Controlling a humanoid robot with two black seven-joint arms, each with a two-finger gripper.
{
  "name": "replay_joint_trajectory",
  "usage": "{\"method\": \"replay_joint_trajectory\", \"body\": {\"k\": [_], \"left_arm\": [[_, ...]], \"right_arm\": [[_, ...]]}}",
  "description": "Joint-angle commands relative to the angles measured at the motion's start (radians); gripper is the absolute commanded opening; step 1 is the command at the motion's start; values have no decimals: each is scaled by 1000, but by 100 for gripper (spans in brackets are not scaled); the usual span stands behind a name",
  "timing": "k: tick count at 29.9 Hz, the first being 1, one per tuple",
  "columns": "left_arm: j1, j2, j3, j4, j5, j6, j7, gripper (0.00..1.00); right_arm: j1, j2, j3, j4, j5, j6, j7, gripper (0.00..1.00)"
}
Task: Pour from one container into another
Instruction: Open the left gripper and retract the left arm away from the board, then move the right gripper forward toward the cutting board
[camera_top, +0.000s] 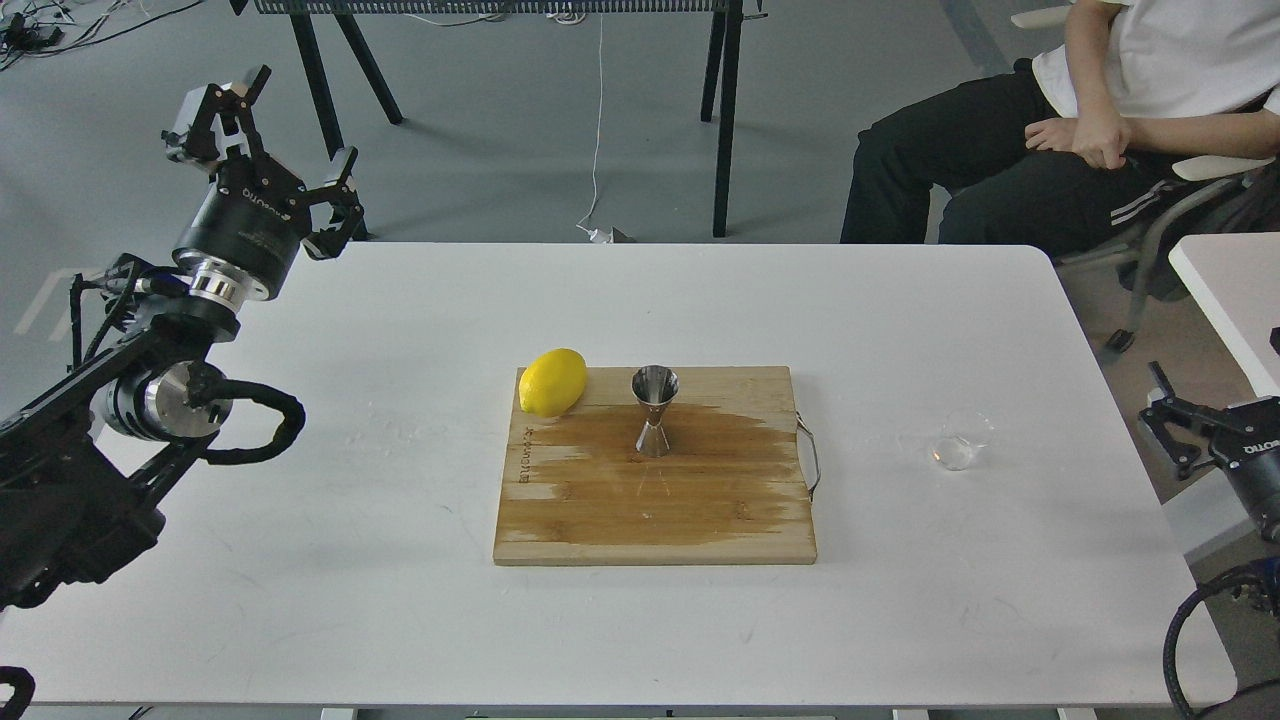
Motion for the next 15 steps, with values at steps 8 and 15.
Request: {"method": "replay_joint_trajectory", "body": {"k": [8, 15], "left_arm": [[-9, -13, -13, 114, -245, -41, 102, 100], [-11, -13, -37, 115, -245, -39, 105, 100]], "right_arm": [[-118, 185, 8, 213, 42, -375, -2, 100], [4, 234, -9, 141, 40, -603, 0, 100]]}}
